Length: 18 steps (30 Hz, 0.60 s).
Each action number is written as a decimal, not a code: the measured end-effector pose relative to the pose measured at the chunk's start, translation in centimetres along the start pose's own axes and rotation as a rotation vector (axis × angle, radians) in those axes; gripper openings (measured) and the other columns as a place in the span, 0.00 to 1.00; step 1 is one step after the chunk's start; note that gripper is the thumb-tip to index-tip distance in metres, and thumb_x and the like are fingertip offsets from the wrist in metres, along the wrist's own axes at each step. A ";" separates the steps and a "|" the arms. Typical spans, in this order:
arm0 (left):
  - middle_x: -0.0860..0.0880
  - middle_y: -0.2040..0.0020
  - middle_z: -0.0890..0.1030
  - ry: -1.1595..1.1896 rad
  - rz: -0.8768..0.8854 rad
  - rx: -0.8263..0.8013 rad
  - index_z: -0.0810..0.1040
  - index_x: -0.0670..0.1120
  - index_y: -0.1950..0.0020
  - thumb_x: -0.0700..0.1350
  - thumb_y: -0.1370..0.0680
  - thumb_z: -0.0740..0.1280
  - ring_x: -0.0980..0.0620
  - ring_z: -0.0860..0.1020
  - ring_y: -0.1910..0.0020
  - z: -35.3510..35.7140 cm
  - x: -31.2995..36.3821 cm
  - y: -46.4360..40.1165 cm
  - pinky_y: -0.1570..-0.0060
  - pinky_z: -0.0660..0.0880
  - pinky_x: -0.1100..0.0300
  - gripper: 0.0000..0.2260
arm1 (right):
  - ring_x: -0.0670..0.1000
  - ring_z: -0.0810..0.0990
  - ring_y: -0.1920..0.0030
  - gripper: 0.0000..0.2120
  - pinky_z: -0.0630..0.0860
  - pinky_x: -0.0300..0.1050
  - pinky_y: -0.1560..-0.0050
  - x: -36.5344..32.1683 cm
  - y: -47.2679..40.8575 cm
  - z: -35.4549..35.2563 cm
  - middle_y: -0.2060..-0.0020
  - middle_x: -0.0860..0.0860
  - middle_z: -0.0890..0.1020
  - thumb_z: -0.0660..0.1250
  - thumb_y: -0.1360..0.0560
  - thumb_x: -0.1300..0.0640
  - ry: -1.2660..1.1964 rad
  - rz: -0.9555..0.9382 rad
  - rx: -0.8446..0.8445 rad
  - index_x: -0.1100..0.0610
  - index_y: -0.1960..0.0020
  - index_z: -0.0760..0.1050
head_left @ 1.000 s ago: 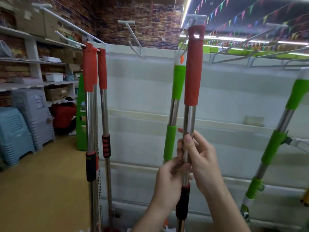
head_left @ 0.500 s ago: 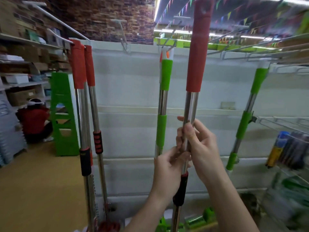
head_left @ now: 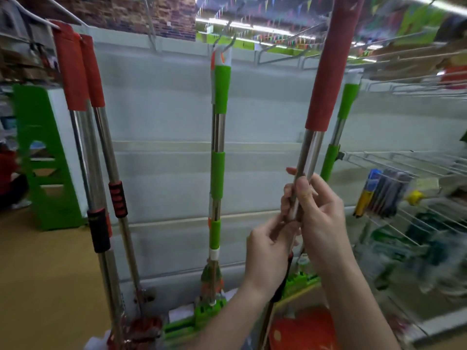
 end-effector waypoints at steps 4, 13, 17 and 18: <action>0.31 0.56 0.83 0.023 -0.013 -0.011 0.85 0.47 0.47 0.45 0.20 0.68 0.47 0.78 0.58 2.9 -0.6 0.5 0.54 0.75 0.50 0.07 | 0.52 0.73 0.66 0.13 0.71 0.46 0.67 -0.5 0.2 -2.9 0.63 0.54 0.76 0.65 0.22 0.48 0.016 0.012 0.011 0.54 0.44 0.80; 0.34 0.53 0.84 -0.046 0.011 0.098 0.85 0.51 0.45 0.47 0.20 0.67 0.48 0.80 0.56 7.2 -1.2 2.6 0.53 0.80 0.42 0.08 | 0.53 0.73 0.64 0.14 0.72 0.46 0.65 -1.6 0.9 -7.1 0.62 0.54 0.76 0.65 0.22 0.48 -0.029 0.053 -0.110 0.54 0.40 0.81; 0.44 0.61 0.85 -0.103 0.044 0.170 0.85 0.50 0.46 0.42 0.18 0.67 0.53 0.76 0.61 7.2 -0.9 4.3 0.60 0.74 0.57 0.08 | 0.52 0.75 0.63 0.16 0.74 0.44 0.64 -1.5 1.7 -7.0 0.63 0.53 0.77 0.64 0.21 0.49 -0.026 0.078 -0.211 0.56 0.39 0.80; 0.49 0.61 0.85 -0.104 0.030 0.178 0.85 0.48 0.45 0.41 0.18 0.67 0.55 0.77 0.62 7.1 -0.8 4.7 0.60 0.74 0.59 0.08 | 0.52 0.75 0.63 0.16 0.74 0.44 0.63 -1.5 1.9 -6.8 0.63 0.52 0.77 0.64 0.21 0.49 -0.028 0.084 -0.235 0.56 0.39 0.80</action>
Point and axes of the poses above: each hand's wrist, its own y-axis away from the middle knuckle, its own z-axis out of the palm, x = y × z, the point moved 5 cm from there along -y, towards the middle knuckle
